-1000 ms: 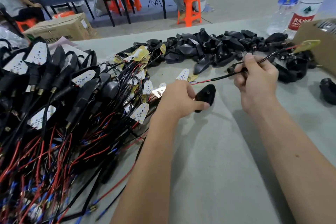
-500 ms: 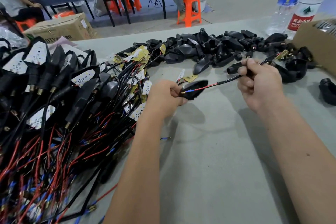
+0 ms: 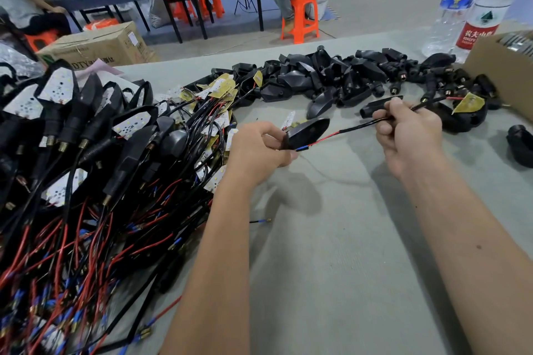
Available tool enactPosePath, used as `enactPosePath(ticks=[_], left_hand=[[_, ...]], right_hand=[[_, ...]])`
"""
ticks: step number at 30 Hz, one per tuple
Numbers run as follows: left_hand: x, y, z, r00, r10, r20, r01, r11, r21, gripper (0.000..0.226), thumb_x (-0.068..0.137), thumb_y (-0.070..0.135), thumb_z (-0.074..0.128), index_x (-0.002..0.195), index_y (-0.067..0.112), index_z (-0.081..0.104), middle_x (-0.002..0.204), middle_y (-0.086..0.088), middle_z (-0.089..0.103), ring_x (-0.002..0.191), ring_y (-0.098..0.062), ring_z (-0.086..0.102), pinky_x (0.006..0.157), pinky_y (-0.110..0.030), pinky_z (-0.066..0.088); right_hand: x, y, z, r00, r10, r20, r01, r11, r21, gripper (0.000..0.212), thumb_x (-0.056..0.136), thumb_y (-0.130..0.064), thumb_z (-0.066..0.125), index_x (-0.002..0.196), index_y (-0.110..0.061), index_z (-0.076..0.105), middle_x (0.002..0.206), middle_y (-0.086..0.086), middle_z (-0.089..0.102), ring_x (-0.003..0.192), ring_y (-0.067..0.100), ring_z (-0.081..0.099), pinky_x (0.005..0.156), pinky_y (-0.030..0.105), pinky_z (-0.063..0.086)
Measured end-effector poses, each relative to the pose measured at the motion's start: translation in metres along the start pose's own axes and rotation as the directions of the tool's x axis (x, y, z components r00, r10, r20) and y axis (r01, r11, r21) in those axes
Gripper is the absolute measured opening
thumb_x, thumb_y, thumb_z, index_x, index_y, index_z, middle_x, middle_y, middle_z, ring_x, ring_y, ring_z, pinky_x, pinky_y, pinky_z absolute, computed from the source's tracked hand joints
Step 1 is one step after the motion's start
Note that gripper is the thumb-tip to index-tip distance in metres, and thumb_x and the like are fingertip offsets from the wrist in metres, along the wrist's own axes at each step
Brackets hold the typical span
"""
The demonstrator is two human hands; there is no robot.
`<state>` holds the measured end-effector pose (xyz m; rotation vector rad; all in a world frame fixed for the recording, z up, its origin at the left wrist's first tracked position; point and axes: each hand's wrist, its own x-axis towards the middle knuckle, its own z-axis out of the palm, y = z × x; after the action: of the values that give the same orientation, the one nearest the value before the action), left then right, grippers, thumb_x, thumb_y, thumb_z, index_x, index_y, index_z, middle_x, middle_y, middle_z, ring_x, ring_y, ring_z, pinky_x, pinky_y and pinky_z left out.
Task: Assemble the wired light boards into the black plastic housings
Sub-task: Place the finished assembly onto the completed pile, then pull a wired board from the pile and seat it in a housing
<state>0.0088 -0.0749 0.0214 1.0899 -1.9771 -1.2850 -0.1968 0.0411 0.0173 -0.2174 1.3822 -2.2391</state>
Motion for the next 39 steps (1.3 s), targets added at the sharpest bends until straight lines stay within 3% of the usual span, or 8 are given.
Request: enactPosePath(ticks=[3,12,16,19,23,28,35,39], left_hand=[[0.000,-0.001,0.004,1.000,-0.005,0.000,0.005,1.000,0.002,0.024,0.073,-0.002,0.087,0.091,0.006,0.073,0.067,-0.001,0.075,0.072,-0.027,0.077,0.081,-0.045,0.064],[0.003,-0.004,0.012,1.000,-0.027,-0.012,0.026,0.997,-0.067,0.024,0.071,0.005,0.090,0.079,0.016,0.070,0.072,-0.009,0.076,0.075,-0.031,0.077,0.085,-0.053,0.061],[0.005,-0.006,0.010,0.995,-0.077,-0.057,0.068,0.988,-0.138,0.026,0.071,0.005,0.090,0.087,0.006,0.070,0.076,-0.015,0.076,0.075,-0.034,0.077,0.087,-0.055,0.061],[0.006,-0.011,0.005,0.982,-0.084,-0.169,0.066,0.992,-0.106,0.027,0.071,0.005,0.091,0.086,0.005,0.069,0.071,-0.013,0.075,0.068,-0.030,0.076,0.082,-0.053,0.062],[0.008,-0.015,0.001,0.972,-0.094,-0.216,0.075,0.992,-0.097,0.029,0.068,0.004,0.093,0.086,0.005,0.070,0.071,-0.011,0.075,0.068,-0.029,0.076,0.079,-0.051,0.063],[0.008,-0.013,0.008,0.977,-0.105,-0.184,0.079,0.986,-0.144,0.031,0.067,0.005,0.094,0.086,0.005,0.070,0.080,-0.017,0.076,0.077,-0.035,0.076,0.084,-0.053,0.062],[0.002,-0.003,0.015,0.969,-0.200,-0.143,0.098,0.850,-0.518,0.027,0.075,-0.003,0.087,0.088,-0.001,0.064,0.088,-0.021,0.073,0.072,-0.027,0.076,0.075,-0.032,0.064],[0.001,-0.002,0.012,0.971,-0.210,-0.115,0.123,0.851,-0.510,0.031,0.073,-0.007,0.087,0.091,-0.001,0.063,0.087,-0.019,0.074,0.071,-0.026,0.075,0.075,-0.030,0.064]], right_hand=[[-0.004,0.003,0.003,0.997,0.012,0.082,-0.013,1.000,0.018,0.010,0.104,-0.011,0.058,0.096,-0.007,0.054,0.075,0.009,0.063,0.048,0.009,0.050,0.040,0.018,0.033],[-0.024,0.024,0.016,0.904,0.078,0.421,0.061,0.950,-0.308,0.006,0.091,-0.017,0.079,0.090,-0.020,0.074,0.090,0.006,0.077,0.071,0.018,0.070,0.052,0.024,0.051],[-0.020,0.030,0.015,0.941,0.089,0.328,0.023,0.946,-0.322,0.007,0.092,-0.007,0.075,0.094,-0.008,0.068,0.080,0.016,0.076,0.065,0.028,0.074,0.056,0.030,0.061],[-0.014,0.030,0.010,0.958,0.107,0.267,-0.006,0.935,-0.355,0.006,0.096,-0.004,0.070,0.093,-0.003,0.064,0.074,0.021,0.072,0.067,0.038,0.075,0.064,0.038,0.065],[-0.010,0.025,0.009,0.961,0.080,0.264,-0.036,0.985,-0.167,0.010,0.099,-0.003,0.064,0.096,0.005,0.060,0.076,0.020,0.074,0.077,0.038,0.077,0.069,0.028,0.063],[-0.011,0.025,0.011,0.968,0.037,0.249,-0.032,0.999,-0.024,0.011,0.100,-0.005,0.065,0.093,0.003,0.061,0.075,0.017,0.076,0.083,0.037,0.078,0.076,0.027,0.062],[-0.012,0.034,0.011,0.983,0.031,0.178,0.007,0.978,-0.210,0.015,0.098,-0.009,0.068,0.093,0.004,0.064,0.073,0.014,0.076,0.075,0.036,0.078,0.067,0.026,0.062],[-0.013,0.034,0.012,0.976,-0.034,0.213,0.098,0.949,-0.299,0.018,0.097,-0.014,0.071,0.094,0.003,0.064,0.073,0.013,0.076,0.071,0.035,0.077,0.063,0.028,0.062]])
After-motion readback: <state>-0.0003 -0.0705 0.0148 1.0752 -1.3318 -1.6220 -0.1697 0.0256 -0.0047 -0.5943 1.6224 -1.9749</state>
